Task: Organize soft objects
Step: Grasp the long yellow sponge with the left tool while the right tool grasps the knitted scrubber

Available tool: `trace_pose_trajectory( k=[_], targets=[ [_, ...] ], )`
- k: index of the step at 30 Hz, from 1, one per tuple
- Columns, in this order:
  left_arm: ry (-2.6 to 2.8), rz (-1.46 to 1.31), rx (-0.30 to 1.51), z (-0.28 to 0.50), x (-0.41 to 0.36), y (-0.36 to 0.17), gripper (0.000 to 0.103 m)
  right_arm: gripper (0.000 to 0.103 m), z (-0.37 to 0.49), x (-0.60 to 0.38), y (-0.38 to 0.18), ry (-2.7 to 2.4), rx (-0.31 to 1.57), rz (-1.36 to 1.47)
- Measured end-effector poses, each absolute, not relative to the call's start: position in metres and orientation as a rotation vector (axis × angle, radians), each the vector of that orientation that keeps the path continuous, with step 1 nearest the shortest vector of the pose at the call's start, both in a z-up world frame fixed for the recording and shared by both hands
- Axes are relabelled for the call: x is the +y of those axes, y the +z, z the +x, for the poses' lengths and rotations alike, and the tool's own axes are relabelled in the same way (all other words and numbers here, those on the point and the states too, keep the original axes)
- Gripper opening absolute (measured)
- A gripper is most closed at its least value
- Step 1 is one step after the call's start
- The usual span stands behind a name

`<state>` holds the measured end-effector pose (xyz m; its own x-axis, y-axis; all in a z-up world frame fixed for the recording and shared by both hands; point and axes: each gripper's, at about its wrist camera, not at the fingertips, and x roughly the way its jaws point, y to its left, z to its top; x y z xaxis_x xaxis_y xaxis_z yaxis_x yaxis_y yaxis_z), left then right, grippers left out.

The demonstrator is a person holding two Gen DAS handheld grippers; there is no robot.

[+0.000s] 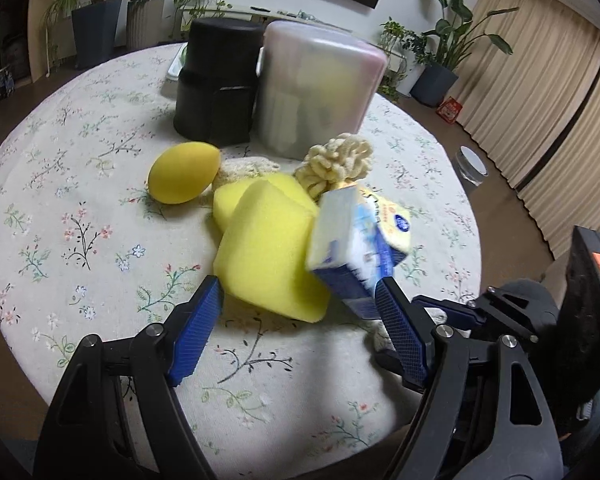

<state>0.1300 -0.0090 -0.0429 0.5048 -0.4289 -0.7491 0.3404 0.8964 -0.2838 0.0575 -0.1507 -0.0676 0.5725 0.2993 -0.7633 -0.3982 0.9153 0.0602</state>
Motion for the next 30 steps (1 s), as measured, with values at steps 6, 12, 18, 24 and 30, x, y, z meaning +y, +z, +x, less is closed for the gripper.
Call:
trace_pose_trajectory(
  k=[6, 12, 18, 24, 30],
  targets=[
    [-0.503, -0.227, 0.922, 0.135, 0.010, -0.043, 0.077, 0.049, 0.058, -0.157, -0.066, 0.430, 0.867, -0.076],
    [-0.497, -0.274, 0.978, 0.143, 0.011, -0.058, 0.077, 0.049, 0.061, -0.161, -0.067, 0.433, 0.867, -0.055],
    [-0.497, -0.222, 0.954, 0.150, -0.006, -0.055, 0.077, 0.049, 0.060, -0.162, -0.067, 0.422, 0.867, -0.058],
    [-0.470, -0.149, 0.907, 0.150, -0.013, -0.051, 0.037, 0.049, 0.060, -0.164, -0.067, 0.409, 0.865, -0.051],
    [-0.464, -0.108, 0.900, 0.141, -0.018, -0.052, 0.024, 0.049, 0.060, -0.165, -0.067, 0.406, 0.863, -0.047]
  ],
)
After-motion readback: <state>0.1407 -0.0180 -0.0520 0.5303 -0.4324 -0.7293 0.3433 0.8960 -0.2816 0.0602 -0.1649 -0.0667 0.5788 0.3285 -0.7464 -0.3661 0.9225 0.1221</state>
